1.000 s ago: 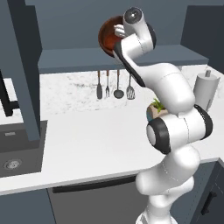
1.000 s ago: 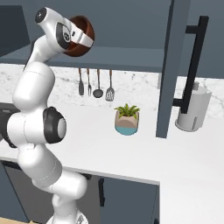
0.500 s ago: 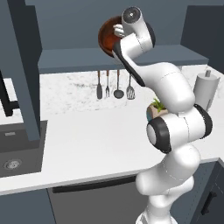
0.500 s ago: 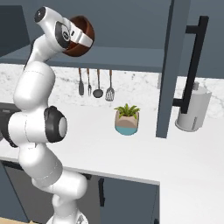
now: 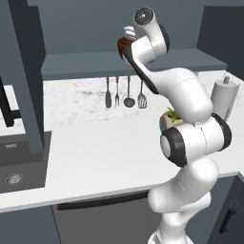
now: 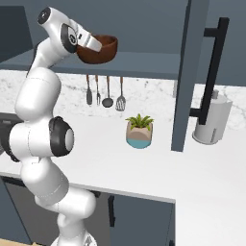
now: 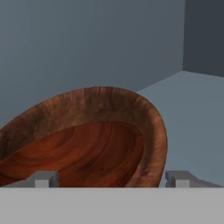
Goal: Pick up the bowls on the counter and stack them on top of one another in the open cabinet. Place the smaller bowl on top of the larger bowl.
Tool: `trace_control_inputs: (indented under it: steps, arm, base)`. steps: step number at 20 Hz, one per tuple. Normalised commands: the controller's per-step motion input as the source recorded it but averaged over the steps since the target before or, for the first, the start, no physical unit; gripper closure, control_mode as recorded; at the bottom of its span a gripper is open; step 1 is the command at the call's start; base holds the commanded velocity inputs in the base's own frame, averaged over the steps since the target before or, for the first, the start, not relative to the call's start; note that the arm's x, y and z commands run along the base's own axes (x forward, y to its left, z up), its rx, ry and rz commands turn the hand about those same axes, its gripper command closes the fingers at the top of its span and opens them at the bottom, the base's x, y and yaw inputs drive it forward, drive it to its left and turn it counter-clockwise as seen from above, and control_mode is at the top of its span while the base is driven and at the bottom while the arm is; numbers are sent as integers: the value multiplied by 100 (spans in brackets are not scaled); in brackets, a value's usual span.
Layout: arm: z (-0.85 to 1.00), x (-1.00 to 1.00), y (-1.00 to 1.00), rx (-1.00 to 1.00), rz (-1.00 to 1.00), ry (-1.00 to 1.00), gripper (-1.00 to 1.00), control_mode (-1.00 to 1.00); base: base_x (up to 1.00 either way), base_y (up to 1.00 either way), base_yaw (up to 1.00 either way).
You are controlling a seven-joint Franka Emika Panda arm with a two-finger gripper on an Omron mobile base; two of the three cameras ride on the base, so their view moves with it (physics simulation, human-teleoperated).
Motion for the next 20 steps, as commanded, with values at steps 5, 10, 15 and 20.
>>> trace_control_inputs:
  steps: [5, 10, 15, 20]
  arm:
    - [16, -33, -5, 1, 0, -3, -100, -100]
    - [24, -97, -15, 1, 1, -3, -100, -100]
    - [1, -100, -13, -1, 5, 0, -100, -100]
    - [-17, -100, -33, -1, 13, 0, -100, -100]
  base:
    - [0, 0, 0]
    - [0, 0, 0]
    - [0, 0, 0]
    - [0, 0, 0]
